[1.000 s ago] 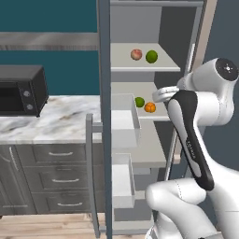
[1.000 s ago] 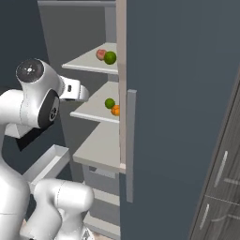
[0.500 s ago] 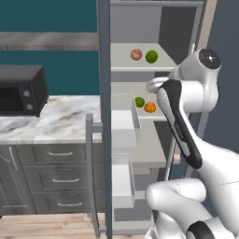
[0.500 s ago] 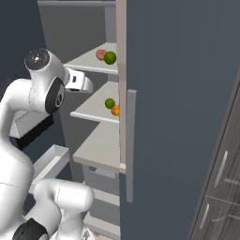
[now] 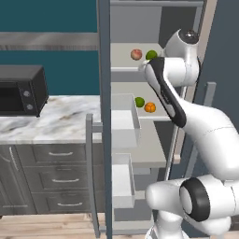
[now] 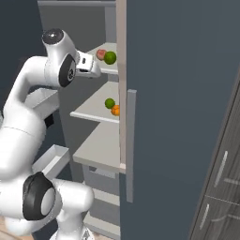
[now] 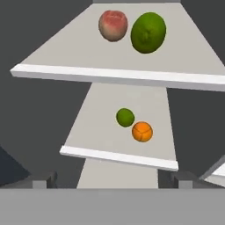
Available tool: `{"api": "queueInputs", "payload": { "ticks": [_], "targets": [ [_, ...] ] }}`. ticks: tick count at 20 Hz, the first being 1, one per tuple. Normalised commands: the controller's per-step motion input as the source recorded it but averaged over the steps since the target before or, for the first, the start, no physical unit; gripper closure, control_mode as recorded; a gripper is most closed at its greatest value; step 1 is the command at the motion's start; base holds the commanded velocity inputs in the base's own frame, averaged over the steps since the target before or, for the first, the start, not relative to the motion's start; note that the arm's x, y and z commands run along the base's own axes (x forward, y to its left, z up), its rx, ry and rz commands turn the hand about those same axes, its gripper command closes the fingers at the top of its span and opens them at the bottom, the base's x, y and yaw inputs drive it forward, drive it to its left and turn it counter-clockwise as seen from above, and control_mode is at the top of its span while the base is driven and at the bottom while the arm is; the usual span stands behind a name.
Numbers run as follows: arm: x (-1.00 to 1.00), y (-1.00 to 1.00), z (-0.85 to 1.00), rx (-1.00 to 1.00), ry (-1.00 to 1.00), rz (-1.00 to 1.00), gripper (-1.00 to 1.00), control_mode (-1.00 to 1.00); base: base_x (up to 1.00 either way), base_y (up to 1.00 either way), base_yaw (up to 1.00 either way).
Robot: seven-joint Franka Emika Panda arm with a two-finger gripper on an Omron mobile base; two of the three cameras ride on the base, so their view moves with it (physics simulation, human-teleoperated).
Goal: Take the peach and lime from the highest rack and move them to the second highest rack where the lime and orange are located, to maximize freezer space. Close the freezer door after rearranging.
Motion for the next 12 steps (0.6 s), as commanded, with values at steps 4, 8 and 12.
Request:
{"api": "queueInputs", "payload": {
  "ticks": [4,8,12],
  "targets": [
    [0.94,-0.05,0.00,0.00,0.18,-0.09,-1.00,-1.00,0.00,0.00,0.00],
    [0.66,0.00,0.00,-0.03,0.01,-0.11,-1.00,-1.00,0.00,0.00,0.00],
    [0.50,-0.02,0.00,-0.03,-0.04,-0.14,-1.00,-1.00,0.00,0.00,0.00]
  ]
}}
